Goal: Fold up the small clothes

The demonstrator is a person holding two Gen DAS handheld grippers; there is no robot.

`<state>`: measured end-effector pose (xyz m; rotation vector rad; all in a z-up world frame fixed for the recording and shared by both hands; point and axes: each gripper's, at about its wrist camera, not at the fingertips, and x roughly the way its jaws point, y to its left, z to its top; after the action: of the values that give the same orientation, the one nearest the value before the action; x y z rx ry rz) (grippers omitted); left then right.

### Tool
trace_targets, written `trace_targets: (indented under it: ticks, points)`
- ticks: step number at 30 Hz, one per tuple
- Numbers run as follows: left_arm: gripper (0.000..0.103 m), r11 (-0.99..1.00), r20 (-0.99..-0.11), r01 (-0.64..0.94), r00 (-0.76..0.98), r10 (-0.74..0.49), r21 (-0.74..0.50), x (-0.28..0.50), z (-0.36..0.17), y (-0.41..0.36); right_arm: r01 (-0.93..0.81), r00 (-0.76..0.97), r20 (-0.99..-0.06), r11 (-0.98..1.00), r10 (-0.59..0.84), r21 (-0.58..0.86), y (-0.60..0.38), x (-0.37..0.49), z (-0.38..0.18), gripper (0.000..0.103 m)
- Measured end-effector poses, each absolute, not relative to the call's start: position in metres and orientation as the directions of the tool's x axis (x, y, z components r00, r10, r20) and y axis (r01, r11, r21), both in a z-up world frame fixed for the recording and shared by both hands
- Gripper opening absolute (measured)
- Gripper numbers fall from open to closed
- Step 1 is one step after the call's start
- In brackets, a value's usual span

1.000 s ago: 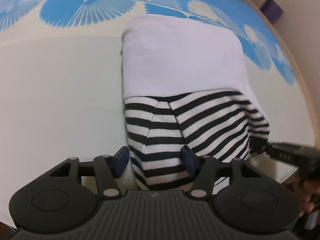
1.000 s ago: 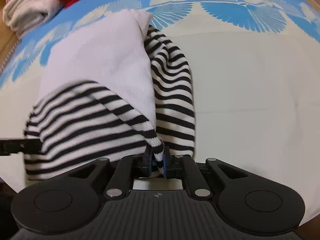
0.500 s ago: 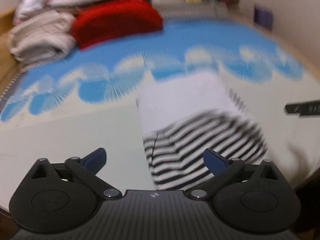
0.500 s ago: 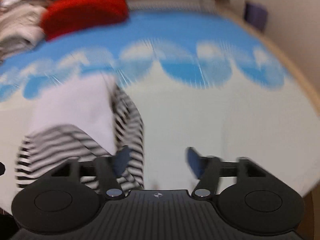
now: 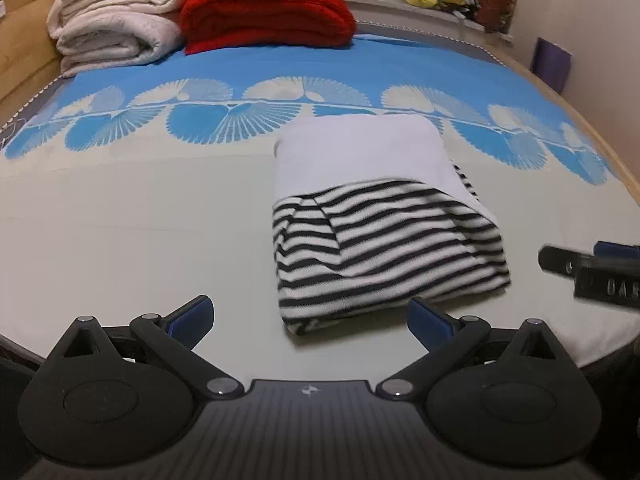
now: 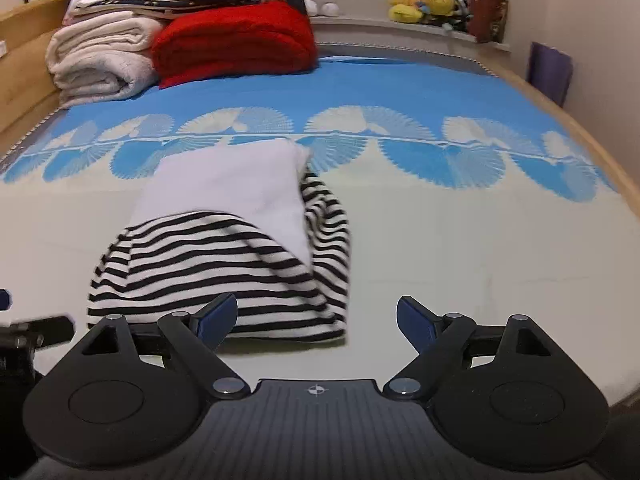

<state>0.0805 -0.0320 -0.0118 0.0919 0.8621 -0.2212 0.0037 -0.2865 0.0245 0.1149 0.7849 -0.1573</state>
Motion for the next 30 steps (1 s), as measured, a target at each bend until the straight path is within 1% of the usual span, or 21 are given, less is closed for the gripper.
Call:
trace_targets:
  ticks: [2,4,12,18,30]
  points:
    - [0.102,0.971,-0.758,0.235,0.642,-0.119,0.046,0.086,-0.017,-0.036,0.166,0.695,-0.707,0.986,-0.13,-0.019,-0.279,0.009,0.02,0.088]
    - [0.103,0.971,-0.755,0.233,0.646,-0.108,0.06,0.091,-0.022,-0.038,0.153,0.687,-0.714,0.987,-0.136,-0.041,-0.275,0.013,0.016,0.088]
    - [0.103,0.979,-0.785,0.198,0.6,-0.154,-0.041,0.1,-0.033,-0.033,0.133,0.675,-0.728,0.99,-0.119,-0.039,-0.266,0.018,0.01,0.088]
    - [0.103,0.984,-0.797,0.174,0.587,-0.14,-0.044,0.101,-0.037,-0.035,0.11,0.675,-0.73,0.993,-0.107,-0.044,-0.264,0.015,0.009,0.089]
    - [0.103,0.985,-0.802,0.166,0.583,-0.134,-0.044,0.1,-0.038,-0.033,0.117,0.672,-0.733,0.992,-0.106,-0.036,-0.266,0.015,0.009,0.089]
